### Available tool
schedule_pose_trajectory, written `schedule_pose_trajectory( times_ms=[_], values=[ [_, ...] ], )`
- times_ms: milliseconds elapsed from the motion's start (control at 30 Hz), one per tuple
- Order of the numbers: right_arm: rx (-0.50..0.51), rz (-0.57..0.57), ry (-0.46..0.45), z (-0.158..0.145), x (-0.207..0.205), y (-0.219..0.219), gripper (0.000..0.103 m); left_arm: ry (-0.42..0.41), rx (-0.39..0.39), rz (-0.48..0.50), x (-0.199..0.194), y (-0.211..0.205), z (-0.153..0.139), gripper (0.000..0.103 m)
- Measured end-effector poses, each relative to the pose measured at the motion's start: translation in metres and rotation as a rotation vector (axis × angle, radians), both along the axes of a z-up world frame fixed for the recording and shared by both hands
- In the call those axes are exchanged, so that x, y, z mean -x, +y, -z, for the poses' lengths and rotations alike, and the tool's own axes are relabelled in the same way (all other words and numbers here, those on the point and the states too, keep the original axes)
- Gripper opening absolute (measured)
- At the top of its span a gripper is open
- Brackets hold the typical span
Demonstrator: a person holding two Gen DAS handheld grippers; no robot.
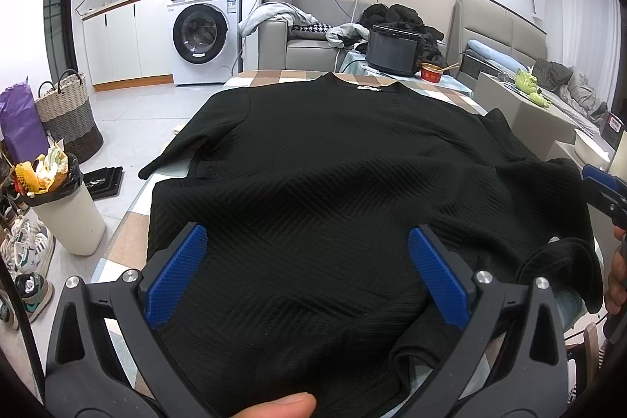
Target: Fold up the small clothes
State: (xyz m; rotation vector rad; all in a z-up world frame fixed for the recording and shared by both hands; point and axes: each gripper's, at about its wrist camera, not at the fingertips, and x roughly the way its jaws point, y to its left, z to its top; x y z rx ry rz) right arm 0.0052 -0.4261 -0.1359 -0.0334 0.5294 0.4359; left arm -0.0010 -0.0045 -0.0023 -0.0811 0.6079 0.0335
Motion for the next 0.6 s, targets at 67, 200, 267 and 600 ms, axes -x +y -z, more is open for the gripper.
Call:
schedule_pose_trajectory(
  times_ms=[67,200,267,600],
  values=[
    [-0.002,0.001,0.001,0.0004,-0.0005,0.0002,0.103,0.000,-0.002,0.000,0.0000,0.0008,-0.0003,0.102],
    [-0.002,0.002,-0.001,0.0008,-0.0005,0.0001,0.103,0.001,-0.001,0.000,-0.0002,0.0006,-0.0002,0.102],
    [-0.003,0.001,-0.002,0.0007,-0.0004,0.0000,0.103,0.000,-0.001,0.000,-0.0001,0.0009,-0.0004,0.102],
    [-0.025,0.028,-0.016,-0.0020,-0.0004,-0.0059,0.103,0.001,0.000,0.000,-0.0006,0.0014,0.0005,0.102]
  ],
)
